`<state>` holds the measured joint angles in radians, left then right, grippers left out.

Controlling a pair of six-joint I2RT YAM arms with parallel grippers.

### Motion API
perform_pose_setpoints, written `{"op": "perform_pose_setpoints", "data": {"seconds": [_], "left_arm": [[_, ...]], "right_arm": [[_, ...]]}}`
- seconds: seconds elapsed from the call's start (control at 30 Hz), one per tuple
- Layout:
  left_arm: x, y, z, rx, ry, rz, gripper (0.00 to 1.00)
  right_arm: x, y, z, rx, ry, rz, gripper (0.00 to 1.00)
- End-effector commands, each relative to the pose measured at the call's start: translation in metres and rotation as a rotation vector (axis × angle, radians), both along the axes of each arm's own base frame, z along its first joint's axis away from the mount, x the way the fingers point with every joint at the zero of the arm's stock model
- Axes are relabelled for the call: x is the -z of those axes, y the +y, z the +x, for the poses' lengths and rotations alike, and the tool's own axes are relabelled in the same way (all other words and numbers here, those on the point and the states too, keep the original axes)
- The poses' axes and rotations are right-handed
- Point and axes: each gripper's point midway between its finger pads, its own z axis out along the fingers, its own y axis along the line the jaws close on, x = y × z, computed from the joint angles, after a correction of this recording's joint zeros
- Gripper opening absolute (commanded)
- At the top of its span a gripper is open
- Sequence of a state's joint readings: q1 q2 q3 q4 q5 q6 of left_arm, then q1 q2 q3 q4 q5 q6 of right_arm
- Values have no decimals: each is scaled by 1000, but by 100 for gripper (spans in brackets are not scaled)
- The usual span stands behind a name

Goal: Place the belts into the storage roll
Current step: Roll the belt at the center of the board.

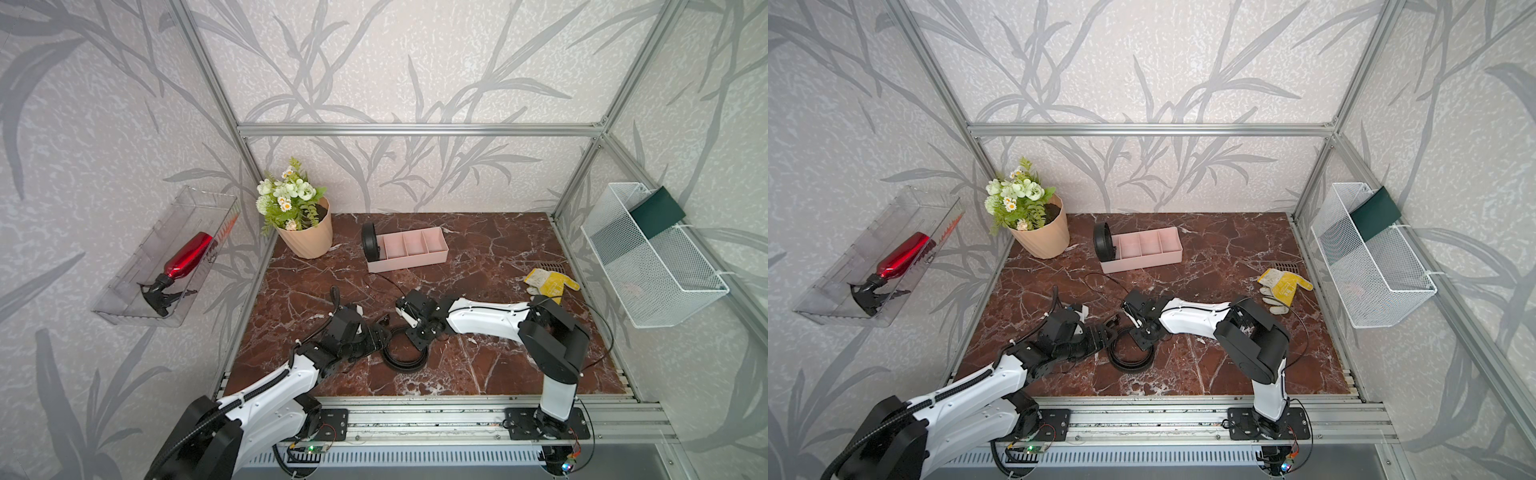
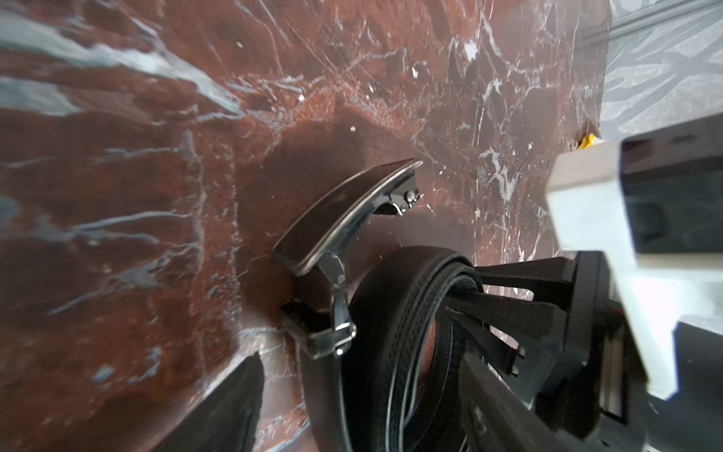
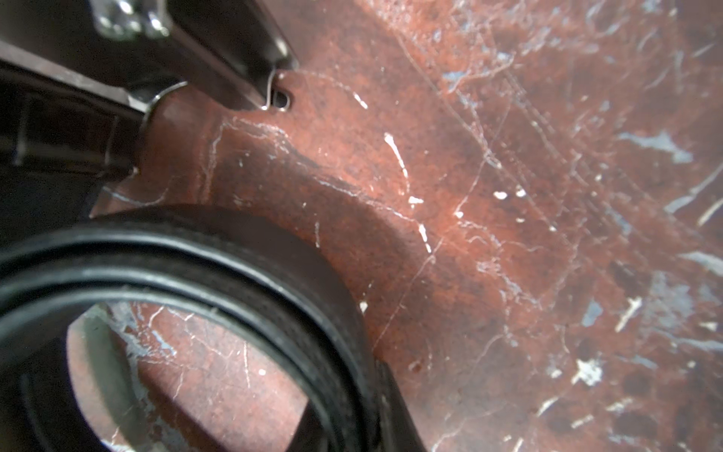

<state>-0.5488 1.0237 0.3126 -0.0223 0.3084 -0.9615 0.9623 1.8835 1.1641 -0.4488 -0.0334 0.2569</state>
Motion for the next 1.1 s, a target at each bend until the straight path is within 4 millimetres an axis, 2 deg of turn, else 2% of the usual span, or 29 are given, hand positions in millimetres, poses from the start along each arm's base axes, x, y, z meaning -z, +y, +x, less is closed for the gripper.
{"op": "perform_pose_setpoints", "data": {"seconds": [0.0, 0.13, 0.33, 0.53, 0.87, 1.07], "left_arm": [[-6, -14, 7, 40, -9, -50, 73], [-4, -24, 14, 67, -10, -56, 65], [0, -36, 27, 133, -1, -12, 63], [9, -49, 36, 187, 39, 5, 48], [25, -36, 30, 327, 90, 258, 33], [37, -36, 30, 363, 101, 337, 23]], "right_arm": [[44, -26, -39, -35, 146, -128, 0], [46, -24, -41, -24, 151, -114, 0], [43, -20, -43, -31, 144, -78, 0], [43, -20, -42, -38, 144, -84, 0], [46, -27, -41, 18, 148, -118, 0], [43, -25, -41, 72, 156, -95, 0]]}}
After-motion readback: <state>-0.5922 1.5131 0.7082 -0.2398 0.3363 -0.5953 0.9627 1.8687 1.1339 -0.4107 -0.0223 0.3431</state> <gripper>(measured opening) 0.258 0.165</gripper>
